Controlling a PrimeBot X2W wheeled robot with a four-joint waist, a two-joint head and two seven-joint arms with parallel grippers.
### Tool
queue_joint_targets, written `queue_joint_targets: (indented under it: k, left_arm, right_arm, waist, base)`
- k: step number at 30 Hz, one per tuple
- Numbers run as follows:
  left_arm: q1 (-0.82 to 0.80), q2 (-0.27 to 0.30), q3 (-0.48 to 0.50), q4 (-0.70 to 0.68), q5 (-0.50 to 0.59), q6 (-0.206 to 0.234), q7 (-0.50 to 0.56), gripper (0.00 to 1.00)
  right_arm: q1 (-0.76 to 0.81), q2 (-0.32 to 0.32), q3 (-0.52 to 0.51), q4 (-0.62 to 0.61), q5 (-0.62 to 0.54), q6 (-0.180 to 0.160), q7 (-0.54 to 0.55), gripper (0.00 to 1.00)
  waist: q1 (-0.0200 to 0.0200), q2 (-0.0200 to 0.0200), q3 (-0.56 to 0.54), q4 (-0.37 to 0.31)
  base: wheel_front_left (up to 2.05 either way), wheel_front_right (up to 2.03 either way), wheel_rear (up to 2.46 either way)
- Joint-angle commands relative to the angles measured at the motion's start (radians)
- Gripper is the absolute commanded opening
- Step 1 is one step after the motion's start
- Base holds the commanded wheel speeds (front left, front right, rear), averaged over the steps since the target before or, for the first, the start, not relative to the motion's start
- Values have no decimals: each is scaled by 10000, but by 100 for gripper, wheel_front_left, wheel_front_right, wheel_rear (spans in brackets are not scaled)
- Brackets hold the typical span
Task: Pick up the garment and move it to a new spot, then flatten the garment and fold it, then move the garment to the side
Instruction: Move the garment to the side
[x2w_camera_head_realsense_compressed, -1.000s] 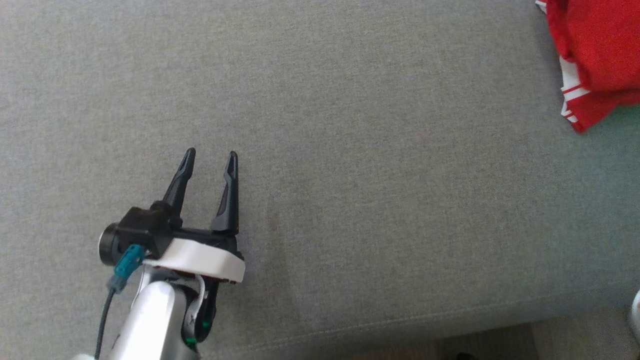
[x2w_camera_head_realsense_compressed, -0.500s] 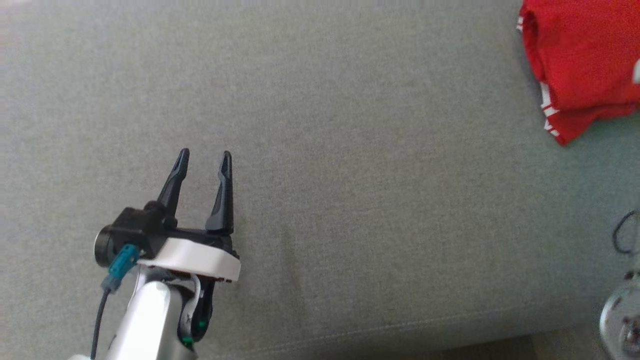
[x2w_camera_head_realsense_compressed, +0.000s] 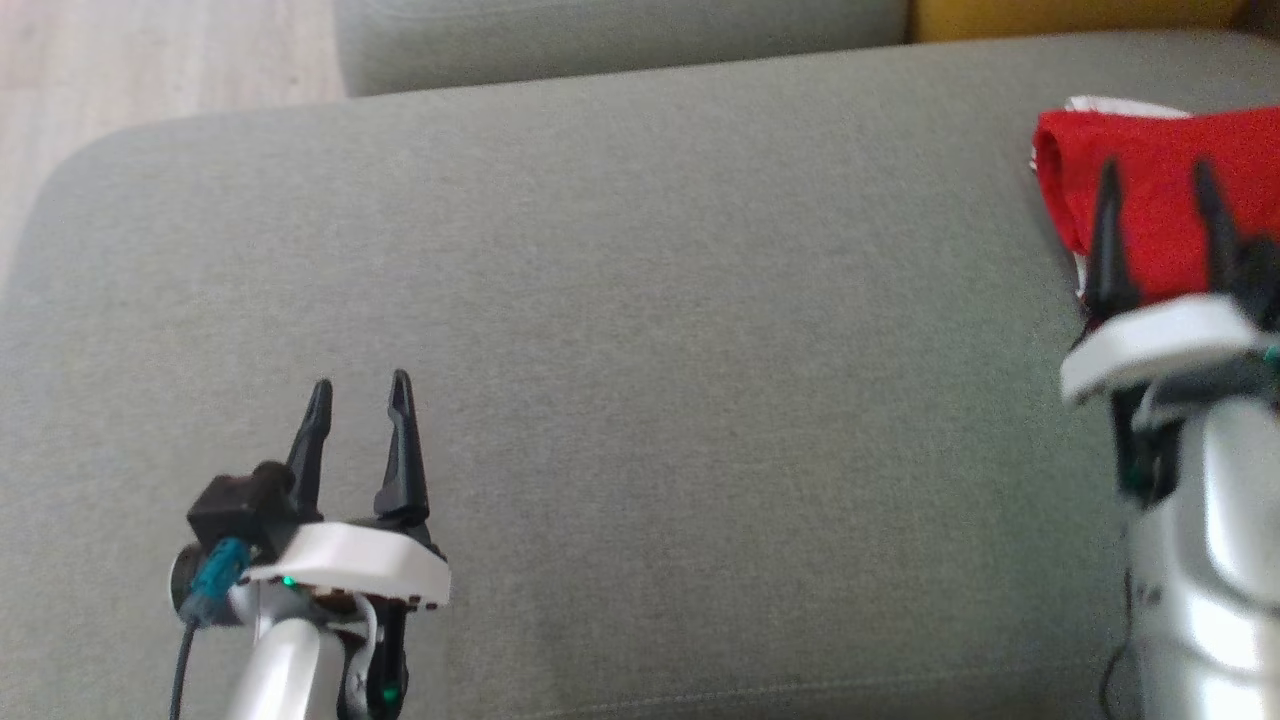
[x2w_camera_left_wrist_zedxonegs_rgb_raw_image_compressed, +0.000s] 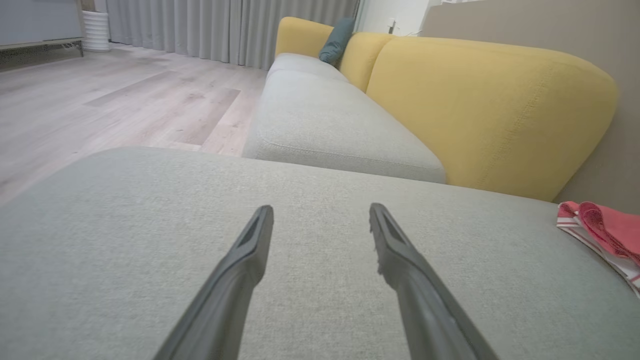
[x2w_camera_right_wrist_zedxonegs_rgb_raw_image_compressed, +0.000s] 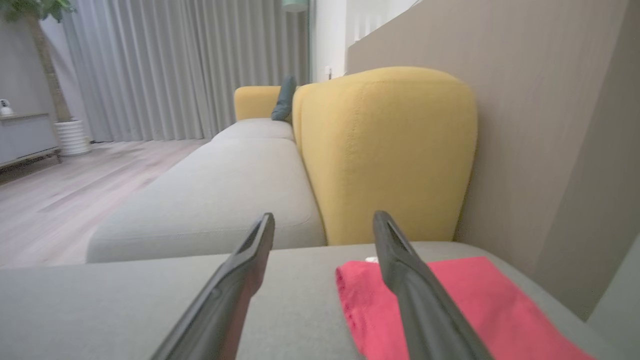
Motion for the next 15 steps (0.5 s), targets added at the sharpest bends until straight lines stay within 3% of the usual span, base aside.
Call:
queue_joint_targets:
  k: [1,7,15]
  left_arm:
    - [-201,26,358,-185,-6,53,-122,100]
    - [-3,24,217,119,137,104,-122,100]
    - [166,22,-175,290,456,164,-122,100]
  right_arm:
    - [363,152,525,-699,236,65,-179,100]
    - [1832,202,1243,-1628,1175,65,-623,100]
    - [3514,206,1288,-2366,1935,65,-1134,100]
  waist:
    - [1,0,-331,329]
    - [1,0,-630,735]
    - [1,0,-856,1257]
  base:
    - [0,0,0]
    - [0,0,0]
    - [0,0,0]
